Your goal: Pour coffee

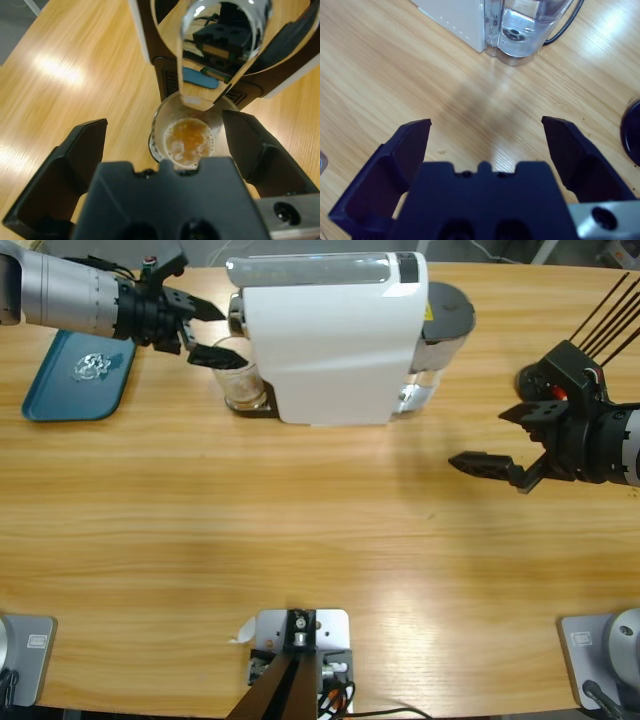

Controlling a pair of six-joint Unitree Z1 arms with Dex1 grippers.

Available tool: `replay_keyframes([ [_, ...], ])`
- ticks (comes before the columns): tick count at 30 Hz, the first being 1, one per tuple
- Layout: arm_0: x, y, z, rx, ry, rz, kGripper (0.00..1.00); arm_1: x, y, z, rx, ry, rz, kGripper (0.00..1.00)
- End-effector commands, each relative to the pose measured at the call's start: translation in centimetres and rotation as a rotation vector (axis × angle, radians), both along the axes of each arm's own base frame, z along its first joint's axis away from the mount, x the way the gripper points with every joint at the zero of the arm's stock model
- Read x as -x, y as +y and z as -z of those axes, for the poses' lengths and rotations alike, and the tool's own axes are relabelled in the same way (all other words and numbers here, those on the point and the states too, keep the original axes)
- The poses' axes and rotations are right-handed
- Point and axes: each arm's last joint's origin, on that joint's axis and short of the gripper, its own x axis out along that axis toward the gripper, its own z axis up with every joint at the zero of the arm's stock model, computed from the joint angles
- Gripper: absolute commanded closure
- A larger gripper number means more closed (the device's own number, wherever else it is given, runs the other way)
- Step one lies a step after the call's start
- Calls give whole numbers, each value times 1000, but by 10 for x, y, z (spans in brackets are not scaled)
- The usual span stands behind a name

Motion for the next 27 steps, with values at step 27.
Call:
replay_keyframes([
  [27,13,-4,29,9,92,67,0,-4,2,9,8,35,0,0],
])
